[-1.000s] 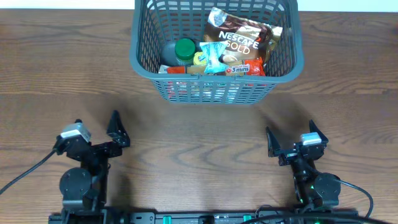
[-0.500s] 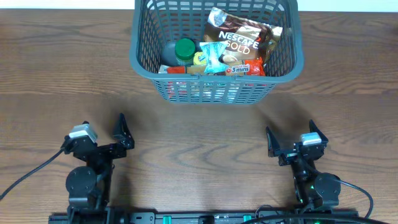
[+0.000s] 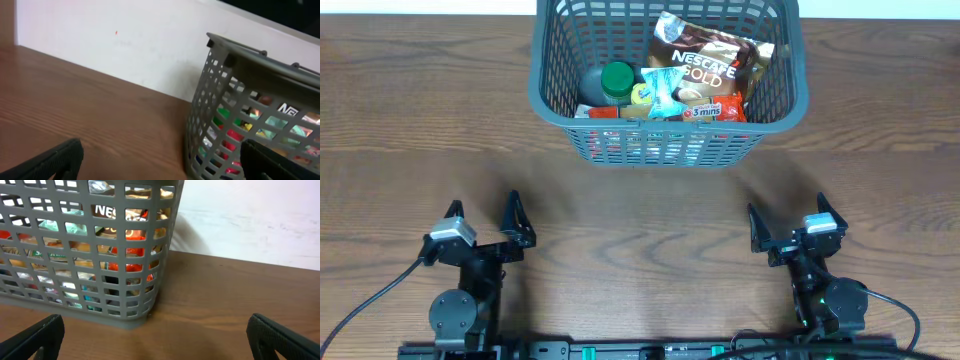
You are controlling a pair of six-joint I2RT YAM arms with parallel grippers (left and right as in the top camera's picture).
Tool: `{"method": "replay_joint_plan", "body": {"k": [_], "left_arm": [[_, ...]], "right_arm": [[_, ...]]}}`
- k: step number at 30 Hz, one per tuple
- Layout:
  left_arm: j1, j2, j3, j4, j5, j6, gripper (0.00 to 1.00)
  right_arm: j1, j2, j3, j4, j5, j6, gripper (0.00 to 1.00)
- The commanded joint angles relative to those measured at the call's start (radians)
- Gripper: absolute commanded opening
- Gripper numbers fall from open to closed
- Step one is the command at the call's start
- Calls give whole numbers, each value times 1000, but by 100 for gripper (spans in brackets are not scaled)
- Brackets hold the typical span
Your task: Pack container
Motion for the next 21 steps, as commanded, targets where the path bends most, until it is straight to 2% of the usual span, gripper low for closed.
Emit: {"method": "replay_joint_plan", "body": {"k": [1, 14, 21], "left_arm": [[3, -11, -6, 8, 14, -5, 98], [3, -11, -83, 39, 14, -6, 99], [3, -11, -136, 114, 14, -5, 98]], "right_arm": [[-10, -7, -4, -1, -8, -16, 99], [-10, -7, -4, -1, -8, -16, 99], [-10, -7, -4, -1, -8, -16, 99]]}}
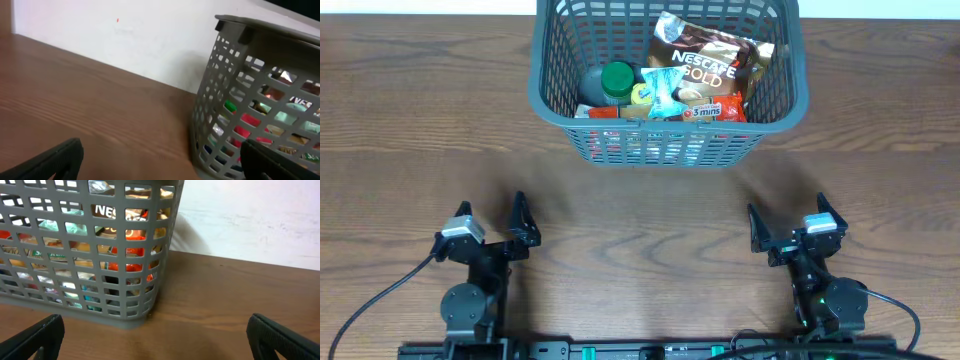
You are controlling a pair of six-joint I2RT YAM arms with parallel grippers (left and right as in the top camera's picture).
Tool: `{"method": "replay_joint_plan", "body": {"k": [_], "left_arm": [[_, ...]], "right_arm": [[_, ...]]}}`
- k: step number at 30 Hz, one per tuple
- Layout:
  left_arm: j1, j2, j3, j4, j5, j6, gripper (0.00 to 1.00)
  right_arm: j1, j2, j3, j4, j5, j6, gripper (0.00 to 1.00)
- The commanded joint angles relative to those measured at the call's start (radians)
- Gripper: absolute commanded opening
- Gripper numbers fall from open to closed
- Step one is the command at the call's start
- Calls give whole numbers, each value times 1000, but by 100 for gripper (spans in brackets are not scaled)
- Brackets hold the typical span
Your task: Pack container
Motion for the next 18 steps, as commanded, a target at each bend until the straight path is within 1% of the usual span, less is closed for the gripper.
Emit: {"method": "replay_joint_plan", "body": {"k": [1, 3, 5, 13, 15, 18], "left_arm": [[3, -9, -14, 16, 13, -5, 99], [3, -9, -14, 16, 13, -2, 98], [3, -9, -14, 16, 13, 26, 98], [3, -9, -14, 8, 13, 320, 98], [3, -9, -14, 8, 13, 349, 99], [3, -9, -14, 8, 13, 349, 98]], "right_arm": [[-10, -7, -5, -1, -8, -16, 99], [-10, -7, -5, -1, -8, -16, 99], [-10, -7, -4, -1, -8, -16, 99], [-10, -7, -4, -1, -8, -16, 99], [-10, -7, -4, -1, -8, -16, 99], [-10, -7, -4, -1, -8, -16, 99]]}}
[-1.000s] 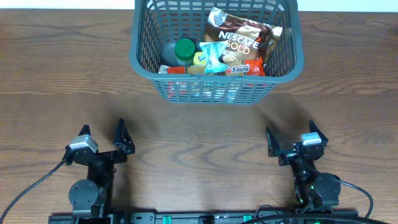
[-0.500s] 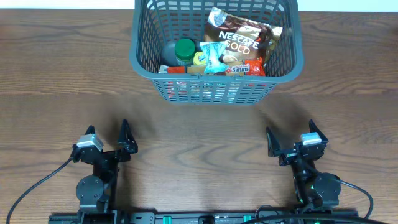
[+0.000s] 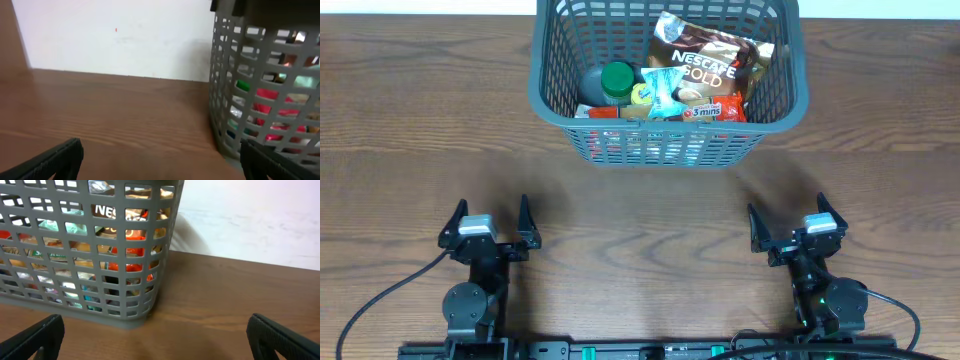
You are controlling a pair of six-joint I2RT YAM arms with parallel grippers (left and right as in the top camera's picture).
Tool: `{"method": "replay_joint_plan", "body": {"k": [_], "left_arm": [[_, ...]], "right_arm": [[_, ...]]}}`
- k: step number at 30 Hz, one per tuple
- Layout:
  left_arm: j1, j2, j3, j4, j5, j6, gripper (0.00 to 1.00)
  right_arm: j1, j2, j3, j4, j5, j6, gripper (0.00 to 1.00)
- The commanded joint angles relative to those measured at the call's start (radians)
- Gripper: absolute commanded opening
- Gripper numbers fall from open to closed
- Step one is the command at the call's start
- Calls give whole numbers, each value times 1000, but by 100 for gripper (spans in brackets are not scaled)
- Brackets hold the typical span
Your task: Pack container
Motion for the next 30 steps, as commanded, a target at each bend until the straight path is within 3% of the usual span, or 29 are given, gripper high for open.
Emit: {"method": "replay_joint_plan", "body": {"k": [1, 15, 30], "left_arm": [[3, -9, -3, 3, 10, 80, 98], [3, -7, -3, -133, 10, 79, 98], [3, 0, -3, -134, 10, 79, 99]], "right_arm": [[-10, -7, -4, -1, -8, -16, 99], [-10, -7, -4, -1, -8, -16, 99], [-10, -7, -4, -1, -8, -16, 99]]}}
